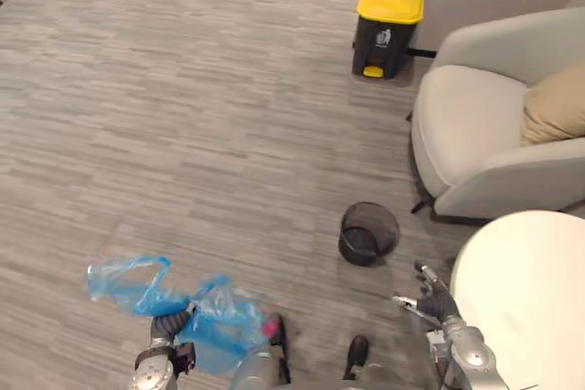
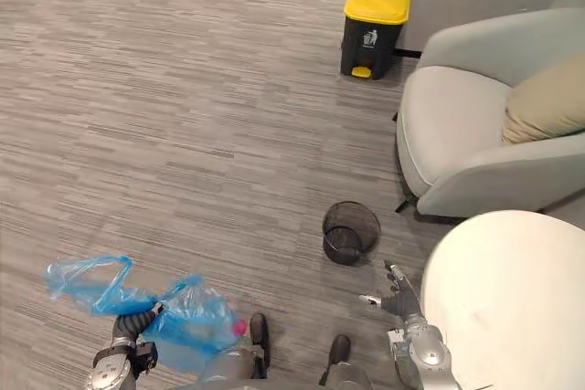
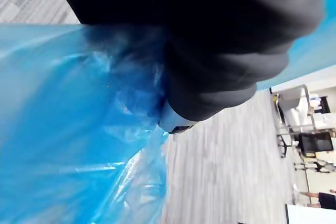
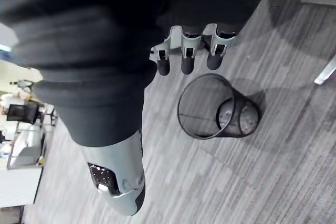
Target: Gather rubbish on tea table into small bin, then transfer packed bag to large trash can.
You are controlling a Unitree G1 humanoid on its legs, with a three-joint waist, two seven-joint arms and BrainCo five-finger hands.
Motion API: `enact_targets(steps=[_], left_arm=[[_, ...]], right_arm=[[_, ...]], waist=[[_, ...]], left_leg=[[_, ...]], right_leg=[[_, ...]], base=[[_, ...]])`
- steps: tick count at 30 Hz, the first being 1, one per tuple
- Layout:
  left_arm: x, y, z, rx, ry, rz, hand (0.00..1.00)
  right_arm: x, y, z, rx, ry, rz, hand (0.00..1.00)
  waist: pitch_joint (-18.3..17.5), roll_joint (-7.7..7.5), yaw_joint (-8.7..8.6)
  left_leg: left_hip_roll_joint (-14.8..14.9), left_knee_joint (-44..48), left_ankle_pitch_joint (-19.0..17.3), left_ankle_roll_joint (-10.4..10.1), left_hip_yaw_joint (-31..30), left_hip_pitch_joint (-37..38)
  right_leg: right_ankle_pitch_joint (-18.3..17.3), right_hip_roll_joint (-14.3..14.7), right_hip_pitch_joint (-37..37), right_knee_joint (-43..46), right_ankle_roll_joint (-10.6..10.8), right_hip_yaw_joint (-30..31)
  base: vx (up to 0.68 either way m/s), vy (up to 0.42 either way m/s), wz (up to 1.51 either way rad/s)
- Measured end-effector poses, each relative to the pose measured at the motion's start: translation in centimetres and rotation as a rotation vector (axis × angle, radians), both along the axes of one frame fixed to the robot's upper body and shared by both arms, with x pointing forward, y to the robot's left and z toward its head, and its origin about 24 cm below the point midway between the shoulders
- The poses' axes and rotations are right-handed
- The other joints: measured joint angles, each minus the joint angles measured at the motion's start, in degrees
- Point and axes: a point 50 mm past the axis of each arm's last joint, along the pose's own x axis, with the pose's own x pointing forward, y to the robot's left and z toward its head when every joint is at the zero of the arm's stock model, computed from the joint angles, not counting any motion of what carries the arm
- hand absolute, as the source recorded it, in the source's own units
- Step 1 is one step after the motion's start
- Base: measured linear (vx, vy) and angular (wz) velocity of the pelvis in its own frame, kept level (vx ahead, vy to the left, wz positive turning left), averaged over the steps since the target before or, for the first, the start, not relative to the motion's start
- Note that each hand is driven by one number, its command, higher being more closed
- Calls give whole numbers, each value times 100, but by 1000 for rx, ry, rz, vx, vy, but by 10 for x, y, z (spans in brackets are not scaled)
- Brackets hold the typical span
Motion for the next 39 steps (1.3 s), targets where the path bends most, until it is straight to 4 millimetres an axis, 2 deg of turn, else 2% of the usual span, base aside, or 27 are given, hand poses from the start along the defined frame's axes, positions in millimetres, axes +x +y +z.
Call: enact_targets(steps=[4, 5, 7, 8, 9, 11, 13, 14, 15, 16, 17, 18, 19, 20, 21, 22, 24, 26, 28, 30, 31, 32, 34, 36, 37, 38, 39], left_arm=[[-6, 3, 0, 8, 11, 4, 100], [-3, 3, 3, 15, 0, -9, 100], [0, 2, 4, 19, -5, -24, 100], [3, 7, 8, 40, -18, -34, 100], [6, 11, 12, 63, -27, -42, 100], [15, 16, 19, 90, -48, -63, 100], [32, 10, 24, 85, -90, -95, 100], [40, 6, 26, 81, -110, -107, 100], [43, 6, 27, 79, -118, -109, 100], [42, 5, 26, 77, -112, -110, 100], [40, 4, 25, 76, -105, -112, 100], [40, 0, 22, 66, -98, -117, 100], [38, -10, 18, 27, -101, -101, 100], [35, -12, 16, 14, -99, -93, 100], [30, -15, 13, -2, -90, -77, 100], [25, -17, 10, -13, -77, -73, 100], [27, -19, 12, -16, -88, -81, 100], [34, -23, 20, -22, -136, -99, 100], [36, -27, 24, -32, -163, -100, 100], [36, -31, 23, -45, -166, -98, 100], [27, -31, 18, -49, -138, -85, 100], [25, -30, 17, -44, -127, -85, 100], [27, -25, 22, -23, -142, -87, 100], [26, -23, 23, -15, -143, -86, 100], [26, -21, 23, -4, -138, -97, 100], [28, -21, 24, 1, -141, -104, 100], [29, -20, 25, 13, -139, -112, 100]], right_arm=[[4, 1, -1, -14, 8, 7, 0], [-1, 0, -5, -27, 35, 0, 0], [-1, 0, -5, -30, 38, -7, 0], [-2, 4, -7, -14, 40, -13, 0], [-7, 9, -10, 5, 49, -18, 0], [-9, 14, -12, 24, 51, -25, 0], [-11, 12, -13, 21, 54, -34, 0], [-11, 11, -12, 20, 53, -37, 0], [-11, 11, -13, 20, 54, -37, 0], [-12, 11, -11, 17, 50, -37, 0], [-12, 11, -9, 16, 40, -34, 0], [-18, 9, -9, 12, 49, -34, 0], [-16, 5, -6, -5, 44, -28, 0], [-14, 4, -2, -11, 23, -23, 0], [-8, 5, 6, -18, -15, -13, 0], [-2, 7, 14, -22, -59, -6, 0], [6, 11, 24, -13, -120, -17, 0], [14, 13, 33, -8, -169, -12, 0], [18, 10, 37, -14, -187, -21, 0], [21, 4, 37, -29, -186, -34, 0], [19, -1, 30, -38, -148, -43, 0], [15, 4, 16, -12, -88, -58, 0], [7, 10, 10, -3, -57, -45, 0], [10, 16, 9, 14, -58, -40, 0], [15, 19, 11, 22, -72, -35, 0], [17, 20, 12, 20, -75, -31, 0], [21, 23, 12, 9, -78, -11, 0]], waist=[[127, -129, -29], [231, -189, -53], [348, -137, -123], [464, -95, -221], [507, -87, -311], [520, -181, -350], [538, -158, -398], [540, -149, -430], [536, -152, -446], [524, -127, -531], [481, -164, -583], [499, -93, -691], [505, 249, -631], [502, 364, -612], [527, 478, -526], [518, 503, -361], [555, 313, -176], [584, 130, -4], [594, 79, 122], [511, 213, 158], [381, 407, 227], [294, 172, 274], [163, -38, 274], [233, -129, 300], [256, -149, 202], [268, -131, 168], [299, -96, 100]], left_leg=[[-225, 1104, -926, 162, 139, -159], [-349, 1296, -1169, 263, 54, -70], [-354, 1361, -1268, 376, -80, 68], [-351, 1383, -1351, 467, -322, 285], [-311, 1347, -1446, 477, -525, 422], [-373, 1156, -1531, 455, -720, 642], [-453, 975, -1627, 437, -928, 840], [-506, 839, -1648, 361, -1014, 1040], [-537, 791, -1698, 286, -1080, 1232], [-516, 794, -1869, -11, -1092, 1498], [-473, 930, -1926, -114, -1060, 1600], [-341, 1907, -1967, -341, -1015, 1451], [96, 3264, -1827, -587, -783, 1047], [304, 3984, -1511, -604, -658, 791], [629, 4926, -724, -427, -480, 433], [932, 5751, -470, -420, -397, 134], [1018, 6192, -977, -389, -312, -351], [978, 5500, -1453, -219, -154, -855], [769, 4180, -1524, -272, -352, -1056], [534, 2156, -1177, -732, -958, -986], [661, 1405, -431, -893, -1227, -833], [449, 1656, -505, -660, -1090, -713], [324, 2012, -901, -422, -700, -625], [333, 2180, -1180, -278, -285, -160], [335, 2091, -1370, -197, -87, 312], [334, 2009, -1429, -192, -17, 494], [331, 1727, -1493, -165, 131, 933]], right_leg=[[-732, -617, -177, 1279, 224, 77], [-731, -922, -512, 2404, -57, 263], [-369, -957, -1029, 3631, -584, 716], [-312, -861, -1433, 4457, -513, 1082], [-737, -566, -1634, 4538, -371, 1123], [-941, -201, -1864, 3909, -301, 1086], [-847, 86, -2054, 2774, -255, 866], [-583, 220, -2095, 1970, -307, 724], [-371, 311, -2090, 1463, -379, 701], [-96, 401, -2090, 1407, -661, 695], [30, 416, -2013, 1413, -825, 626], [398, 480, -1783, 1563, -1052, 554], [218, 778, -1471, 1588, -1187, 332], [72, 896, -1261, 1468, -1225, 337], [-42, 1122, -931, 1284, -1243, 457], [-136, 1345, -513, 1037, -1288, 737], [-220, 1414, 100, 600, -1308, 1146], [-389, 1321, 724, 253, -1340, 1731], [-671, 1135, 981, 283, -1161, 2174], [-1044, 1044, 1025, 440, -888, 2634], [-1346, 1152, 1094, 571, -676, 2977], [-1573, 874, 1044, 867, -540, 3267], [-1750, 613, 798, 1516, -236, 3355], [-1682, 549, 346, 3076, 673, 3372], [-1468, 464, -287, 4515, 891, 3109], [-1470, 403, -487, 4919, 833, 2895], [-1563, 215, -906, 5368, 427, 2205]], base=[[198, 153, 4], [261, 205, 33], [238, 159, 40], [317, 118, 67], [344, 82, 68], [409, 13, 60], [514, -23, 64], [413, -36, 51], [577, -70, 65], [503, -82, 64], [795, -179, 101], [675, -167, 65], [848, -179, 38], [593, -84, -34], [736, -86, -76], [699, -57, -113], [650, -40, -101], [642, 48, -100], [604, 203, -124], [516, 324, -140], [643, 460, -149], [557, 379, -139], [544, 291, -100], [495, 233, -113], [347, 154, -80], [413, 159, -73], [410, 115, -48]])
